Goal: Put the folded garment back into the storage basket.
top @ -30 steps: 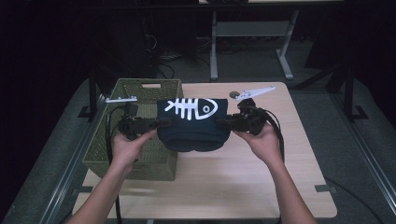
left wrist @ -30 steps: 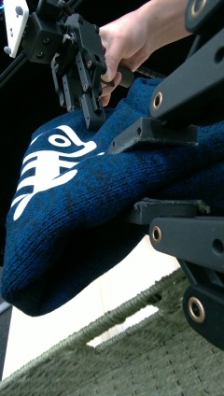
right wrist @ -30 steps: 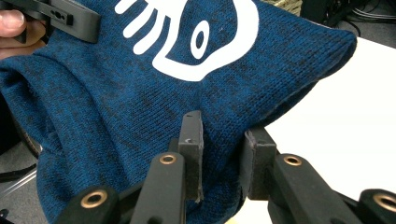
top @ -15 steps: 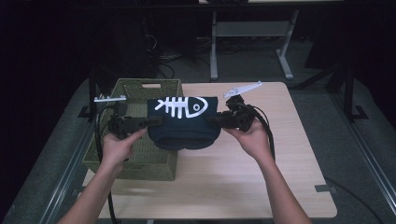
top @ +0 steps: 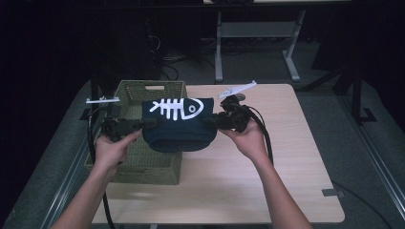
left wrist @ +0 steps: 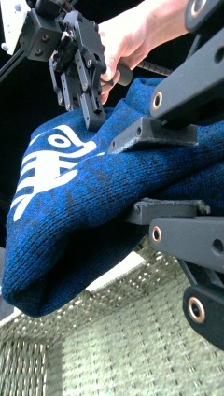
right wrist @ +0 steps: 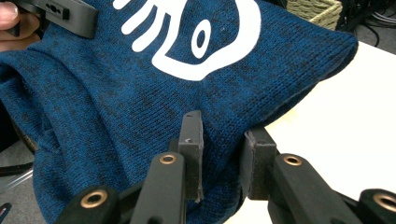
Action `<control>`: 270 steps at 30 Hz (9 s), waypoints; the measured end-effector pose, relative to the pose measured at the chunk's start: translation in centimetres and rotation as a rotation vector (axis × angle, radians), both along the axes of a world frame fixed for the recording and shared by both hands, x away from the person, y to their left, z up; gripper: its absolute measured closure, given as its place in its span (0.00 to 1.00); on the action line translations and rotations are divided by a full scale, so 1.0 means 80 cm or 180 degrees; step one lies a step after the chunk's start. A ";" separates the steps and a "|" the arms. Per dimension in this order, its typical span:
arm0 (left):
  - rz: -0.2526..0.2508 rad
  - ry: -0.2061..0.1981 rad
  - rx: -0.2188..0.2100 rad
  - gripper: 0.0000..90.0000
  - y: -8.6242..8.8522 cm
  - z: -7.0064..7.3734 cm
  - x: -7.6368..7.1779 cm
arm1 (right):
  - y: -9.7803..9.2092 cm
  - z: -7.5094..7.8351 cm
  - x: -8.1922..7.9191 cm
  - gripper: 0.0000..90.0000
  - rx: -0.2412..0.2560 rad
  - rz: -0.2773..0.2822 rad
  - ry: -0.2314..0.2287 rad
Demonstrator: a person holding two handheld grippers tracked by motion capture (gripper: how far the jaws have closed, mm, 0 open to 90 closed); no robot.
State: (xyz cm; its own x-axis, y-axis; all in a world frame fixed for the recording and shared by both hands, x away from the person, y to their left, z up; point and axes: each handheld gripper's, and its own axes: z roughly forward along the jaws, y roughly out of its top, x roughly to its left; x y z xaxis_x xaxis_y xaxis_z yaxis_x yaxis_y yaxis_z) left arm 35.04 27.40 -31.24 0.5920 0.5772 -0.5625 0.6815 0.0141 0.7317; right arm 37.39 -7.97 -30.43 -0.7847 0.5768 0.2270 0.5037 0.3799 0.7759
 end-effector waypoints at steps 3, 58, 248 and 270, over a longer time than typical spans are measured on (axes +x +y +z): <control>0.0022 0.0002 0.0002 0.78 0.008 0.001 0.000 | 0.007 0.000 0.001 0.81 0.0005 0.0028 -0.0030; 0.0459 0.0159 0.0027 0.77 0.124 -0.020 0.000 | 0.132 -0.012 0.024 0.81 0.0020 0.0194 -0.0010; -0.0142 -0.0220 0.0269 0.36 -0.124 -0.020 -0.005 | -0.146 -0.045 -0.030 0.31 0.0243 -0.0553 -0.0196; -0.0417 -0.0323 0.0302 0.28 -0.201 -0.034 -0.037 | -0.207 -0.062 -0.056 0.31 0.0192 -0.0853 -0.0199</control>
